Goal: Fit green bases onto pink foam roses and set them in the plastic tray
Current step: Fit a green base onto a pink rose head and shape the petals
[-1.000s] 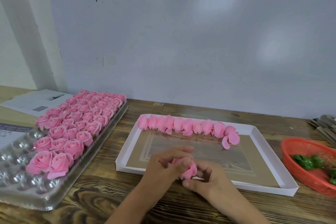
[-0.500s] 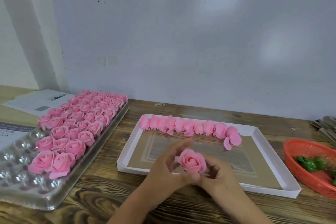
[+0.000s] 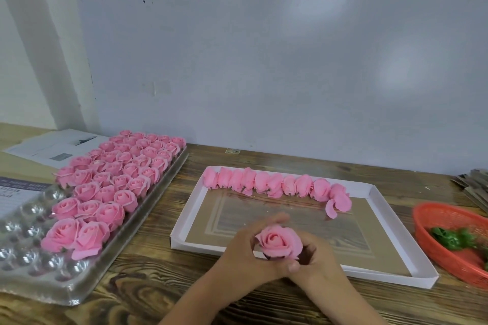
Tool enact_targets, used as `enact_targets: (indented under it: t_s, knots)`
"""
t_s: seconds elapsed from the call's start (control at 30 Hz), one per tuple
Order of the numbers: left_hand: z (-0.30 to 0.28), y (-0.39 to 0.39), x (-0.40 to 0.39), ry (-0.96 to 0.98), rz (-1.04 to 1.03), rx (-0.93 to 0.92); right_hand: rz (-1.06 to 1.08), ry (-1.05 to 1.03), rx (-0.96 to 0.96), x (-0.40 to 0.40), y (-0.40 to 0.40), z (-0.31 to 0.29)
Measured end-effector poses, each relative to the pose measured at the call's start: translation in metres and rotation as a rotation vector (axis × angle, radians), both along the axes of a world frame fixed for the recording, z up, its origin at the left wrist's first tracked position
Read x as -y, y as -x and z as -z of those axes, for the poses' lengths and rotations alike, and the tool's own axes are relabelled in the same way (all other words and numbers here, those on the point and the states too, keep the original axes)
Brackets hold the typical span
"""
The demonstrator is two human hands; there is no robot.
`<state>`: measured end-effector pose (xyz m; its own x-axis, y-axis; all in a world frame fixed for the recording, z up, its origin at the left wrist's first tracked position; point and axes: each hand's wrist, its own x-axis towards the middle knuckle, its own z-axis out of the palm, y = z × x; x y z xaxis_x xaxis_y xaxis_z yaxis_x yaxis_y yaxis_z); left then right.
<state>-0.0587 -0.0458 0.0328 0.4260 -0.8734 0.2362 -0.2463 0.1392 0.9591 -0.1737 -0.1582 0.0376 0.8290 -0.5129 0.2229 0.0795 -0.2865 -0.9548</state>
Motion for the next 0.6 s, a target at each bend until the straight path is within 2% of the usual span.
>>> enact_targets:
  t_s: [0.07, 0.27, 0.37, 0.43, 0.6]
  knots:
    - [0.000, -0.001, -0.002, -0.016, 0.023, -0.016, 0.023, -0.027, 0.020, 0.000, 0.000, -0.001]
    - [-0.008, 0.004, 0.001, 0.162, -0.120, -0.032, 0.111, 0.169, -0.075, -0.005, -0.001, 0.009]
    - [-0.002, 0.005, 0.004, 0.124, -0.082, 0.037, 0.103, 0.225, -0.063, -0.008, -0.001, 0.011]
    - [0.001, 0.006, 0.005, 0.097, -0.051, 0.014, 0.102, 0.235, -0.038, -0.008, 0.000, 0.011]
    - [-0.001, 0.008, 0.004, 0.060, -0.057, 0.056, 0.113, 0.140, 0.048, -0.011, -0.001, 0.007]
